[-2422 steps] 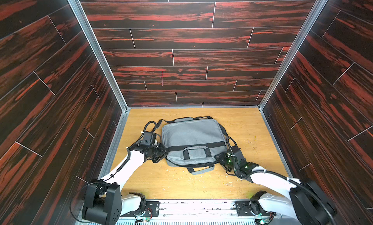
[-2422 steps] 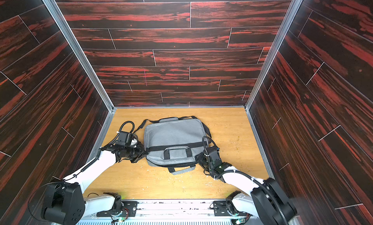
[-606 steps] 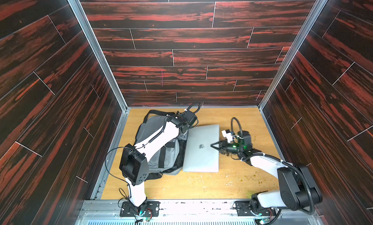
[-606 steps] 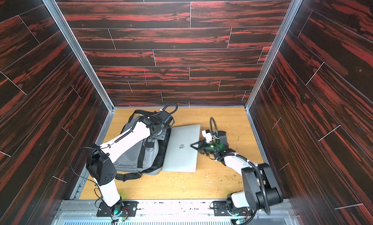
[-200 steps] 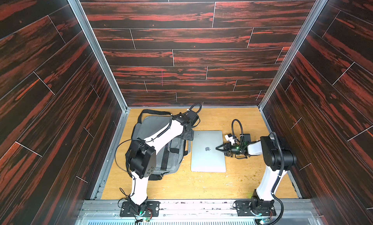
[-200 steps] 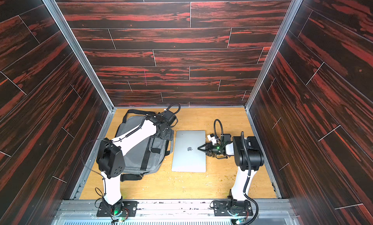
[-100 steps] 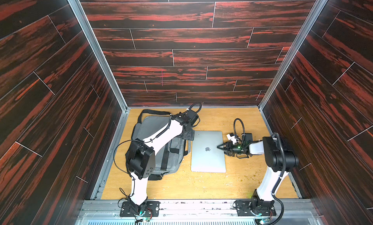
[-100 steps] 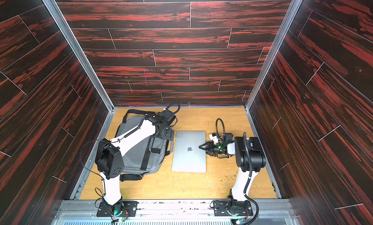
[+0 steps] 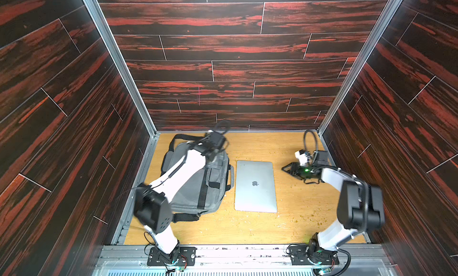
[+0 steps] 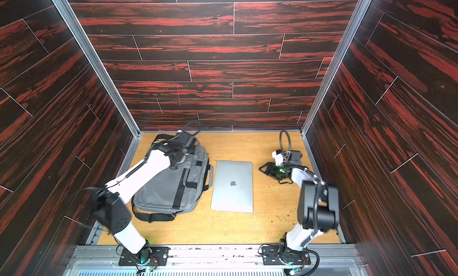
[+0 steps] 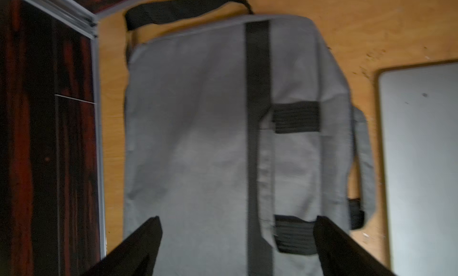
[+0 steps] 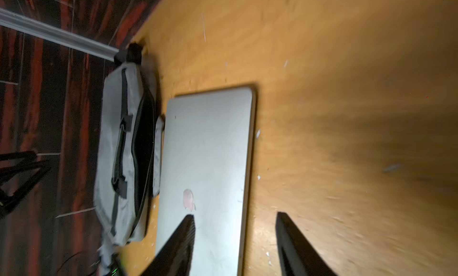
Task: Open the zippered laptop bag and take out the laptop
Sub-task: Reset both arms
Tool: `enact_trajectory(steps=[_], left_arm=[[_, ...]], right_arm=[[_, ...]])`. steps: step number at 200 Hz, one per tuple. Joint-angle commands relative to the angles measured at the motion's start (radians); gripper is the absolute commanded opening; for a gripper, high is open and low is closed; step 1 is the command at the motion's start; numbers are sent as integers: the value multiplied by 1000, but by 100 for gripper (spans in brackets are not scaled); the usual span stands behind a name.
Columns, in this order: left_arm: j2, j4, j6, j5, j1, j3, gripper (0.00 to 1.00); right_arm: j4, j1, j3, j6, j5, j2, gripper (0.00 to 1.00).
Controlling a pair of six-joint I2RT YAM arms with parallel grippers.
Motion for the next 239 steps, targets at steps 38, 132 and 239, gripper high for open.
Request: enact_trajectory(steps=[38,132,239], left_arm=[[-321,671,123,157,246,-511,100],[-311,1354,49,297,526,-939,100],[-221,1441,55,275,540,-994,95]], right_arm=[[233,0,-138,-17,289,-307,79],[928,1,-616,-69,684,-431,91],[1170,51,-638,-81,732,-220,92]])
